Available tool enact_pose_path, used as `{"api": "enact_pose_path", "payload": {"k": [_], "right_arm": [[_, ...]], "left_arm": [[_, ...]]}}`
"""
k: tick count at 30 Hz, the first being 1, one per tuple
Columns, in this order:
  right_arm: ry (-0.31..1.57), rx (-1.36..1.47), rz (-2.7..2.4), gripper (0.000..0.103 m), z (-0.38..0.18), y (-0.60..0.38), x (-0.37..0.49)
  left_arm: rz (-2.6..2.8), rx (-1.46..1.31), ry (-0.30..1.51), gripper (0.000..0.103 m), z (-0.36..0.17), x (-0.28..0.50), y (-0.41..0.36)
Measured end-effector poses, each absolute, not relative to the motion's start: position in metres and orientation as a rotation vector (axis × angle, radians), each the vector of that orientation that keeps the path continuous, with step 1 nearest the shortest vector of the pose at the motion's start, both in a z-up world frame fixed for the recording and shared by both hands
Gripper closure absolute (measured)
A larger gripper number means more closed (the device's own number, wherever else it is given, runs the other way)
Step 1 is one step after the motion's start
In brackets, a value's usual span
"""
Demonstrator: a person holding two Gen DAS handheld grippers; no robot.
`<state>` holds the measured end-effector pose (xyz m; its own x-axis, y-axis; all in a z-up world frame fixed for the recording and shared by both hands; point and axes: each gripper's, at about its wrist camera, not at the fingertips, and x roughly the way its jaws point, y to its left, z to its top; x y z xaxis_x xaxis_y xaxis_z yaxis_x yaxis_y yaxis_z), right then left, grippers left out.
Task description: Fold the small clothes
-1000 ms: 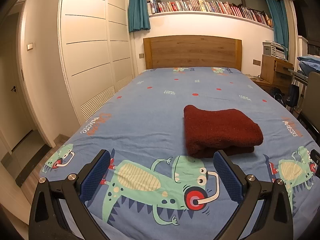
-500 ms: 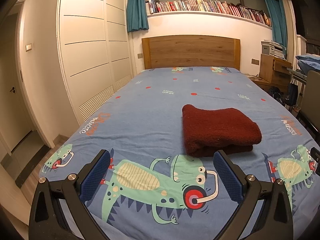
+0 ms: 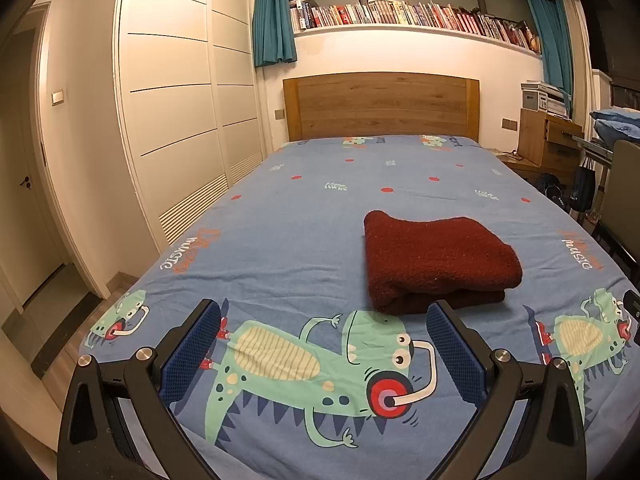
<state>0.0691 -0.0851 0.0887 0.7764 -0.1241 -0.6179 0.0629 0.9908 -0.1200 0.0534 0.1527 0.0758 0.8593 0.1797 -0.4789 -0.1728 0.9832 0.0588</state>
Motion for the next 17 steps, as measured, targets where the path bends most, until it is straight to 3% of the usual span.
{"api": "enact_pose_path", "payload": {"k": [17], "right_arm": [[0.669,-0.089,-0.106,0.010,0.0935,-0.0876,0.0662]], "left_arm": [[0.187,0.015,0.511,0.001,0.0761,0.0541,0.1527]]}}
